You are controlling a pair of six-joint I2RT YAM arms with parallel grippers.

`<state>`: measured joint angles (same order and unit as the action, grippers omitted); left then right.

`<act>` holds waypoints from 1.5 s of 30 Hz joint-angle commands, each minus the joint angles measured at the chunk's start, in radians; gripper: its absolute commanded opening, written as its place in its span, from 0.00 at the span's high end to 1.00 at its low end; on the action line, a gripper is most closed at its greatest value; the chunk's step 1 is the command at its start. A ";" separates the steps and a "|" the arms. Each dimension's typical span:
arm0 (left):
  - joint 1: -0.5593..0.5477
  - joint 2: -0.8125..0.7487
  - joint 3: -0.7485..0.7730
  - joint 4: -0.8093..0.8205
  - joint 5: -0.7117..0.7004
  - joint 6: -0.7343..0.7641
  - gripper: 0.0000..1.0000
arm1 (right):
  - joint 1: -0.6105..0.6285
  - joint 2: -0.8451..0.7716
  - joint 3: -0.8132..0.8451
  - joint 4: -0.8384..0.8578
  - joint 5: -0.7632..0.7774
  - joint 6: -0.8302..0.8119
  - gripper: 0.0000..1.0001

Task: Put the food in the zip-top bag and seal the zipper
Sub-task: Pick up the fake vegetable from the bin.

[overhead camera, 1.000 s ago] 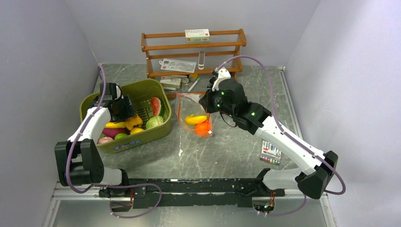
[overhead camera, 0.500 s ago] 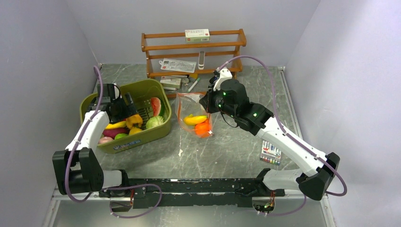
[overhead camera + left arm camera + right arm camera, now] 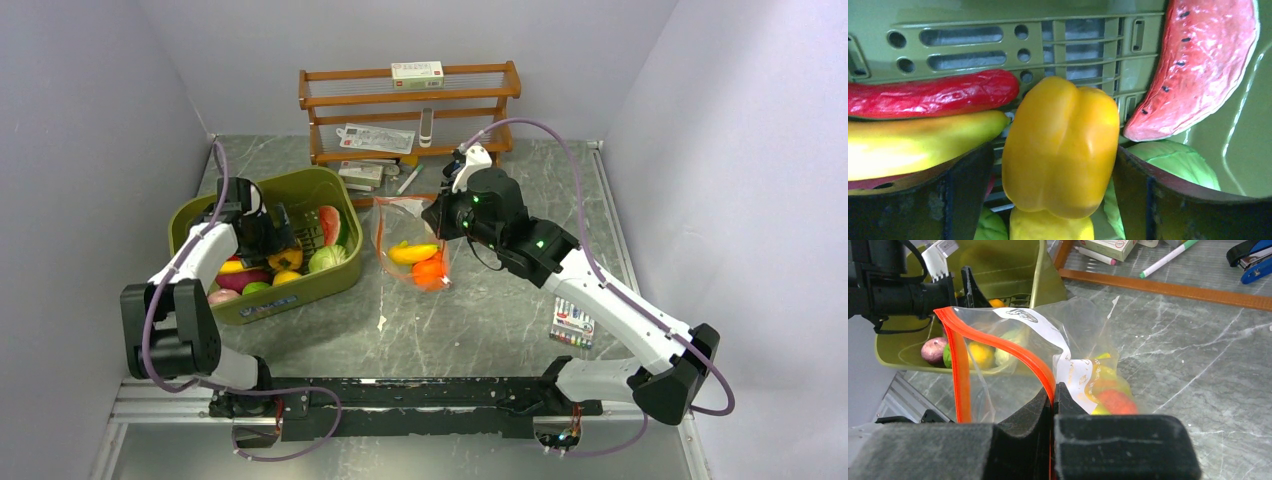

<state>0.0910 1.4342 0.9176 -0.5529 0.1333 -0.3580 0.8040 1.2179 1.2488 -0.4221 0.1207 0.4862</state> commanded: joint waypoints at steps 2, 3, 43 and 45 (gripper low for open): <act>0.007 0.044 0.075 0.034 0.056 0.004 0.24 | -0.006 -0.011 0.013 0.029 -0.004 -0.009 1.00; 0.007 0.051 0.085 0.034 0.060 0.004 0.27 | -0.005 -0.012 0.013 0.031 -0.002 -0.009 1.00; 0.001 -0.260 0.229 -0.038 0.225 -0.046 0.64 | -0.008 0.043 -0.012 0.037 0.000 0.009 1.00; 0.000 -0.285 0.229 -0.041 0.302 -0.045 0.65 | -0.008 0.066 0.020 0.000 0.000 0.013 1.00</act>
<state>0.0906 1.1961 1.1172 -0.5743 0.2813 -0.4000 0.8032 1.2583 1.2144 -0.4133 0.1226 0.4873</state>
